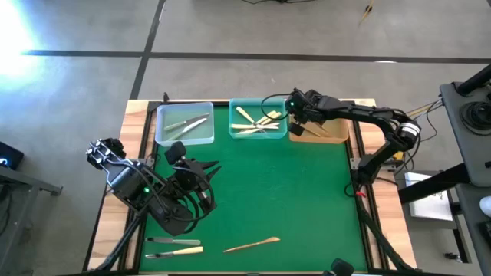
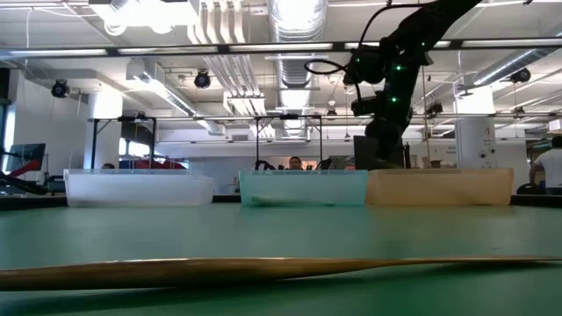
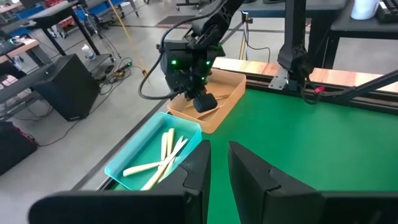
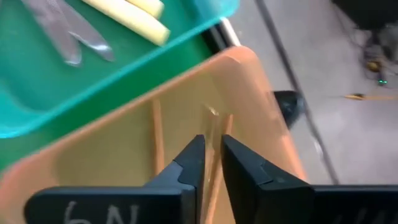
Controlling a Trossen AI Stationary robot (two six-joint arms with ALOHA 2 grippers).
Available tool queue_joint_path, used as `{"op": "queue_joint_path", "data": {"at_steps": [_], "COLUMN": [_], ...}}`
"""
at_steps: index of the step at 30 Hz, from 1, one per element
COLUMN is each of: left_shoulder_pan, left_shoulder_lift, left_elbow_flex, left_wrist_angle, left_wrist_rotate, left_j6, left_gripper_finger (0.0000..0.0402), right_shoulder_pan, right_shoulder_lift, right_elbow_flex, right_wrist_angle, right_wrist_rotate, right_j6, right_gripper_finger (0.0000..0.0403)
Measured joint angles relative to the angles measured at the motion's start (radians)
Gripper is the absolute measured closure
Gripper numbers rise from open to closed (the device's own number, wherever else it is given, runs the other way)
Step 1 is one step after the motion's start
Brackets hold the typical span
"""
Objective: Sort silverware by color (type)
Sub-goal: Put the right gold knife into the yellow bin, then put the gold and silver knife into the blue bin
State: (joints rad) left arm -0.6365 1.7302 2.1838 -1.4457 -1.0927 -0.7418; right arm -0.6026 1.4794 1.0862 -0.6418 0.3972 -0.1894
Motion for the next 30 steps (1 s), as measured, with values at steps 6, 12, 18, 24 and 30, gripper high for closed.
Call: {"op": "queue_joint_path", "data": {"at_steps": [6, 12, 18, 24, 30], "left_shoulder_pan": [0.0, -0.001, -0.002, -0.069, -0.194], "left_shoulder_lift": [-0.003, -0.026, -0.03, -0.022, -0.019], "left_elbow_flex": [0.0, 0.0, 0.0, -0.039, -0.092], "left_wrist_angle": [-0.009, -0.073, -0.126, -0.125, -0.114], "left_wrist_rotate": [0.003, 0.129, 0.362, 0.642, 0.766], "left_j6": [-0.013, -0.112, -0.185, -0.26, -0.411], "left_gripper_finger": [0.0363, 0.0363, 0.0363, 0.0363, 0.0363], "right_shoulder_pan": [0.0, 0.0, 0.095, 0.373, 0.669], "right_shoulder_lift": [-0.067, -0.199, -0.266, -0.241, -0.173], "right_elbow_flex": [0.004, 0.004, 0.004, -0.003, -0.004], "right_wrist_angle": [-0.028, -0.107, -0.104, -0.108, -0.039], "right_wrist_rotate": [-0.056, -0.514, -0.981, -0.917, -0.848], "right_j6": [0.029, 0.159, 0.352, 0.442, 0.533], "right_gripper_finger": [0.0324, 0.0302, 0.0305, 0.0314, 0.0314]}}
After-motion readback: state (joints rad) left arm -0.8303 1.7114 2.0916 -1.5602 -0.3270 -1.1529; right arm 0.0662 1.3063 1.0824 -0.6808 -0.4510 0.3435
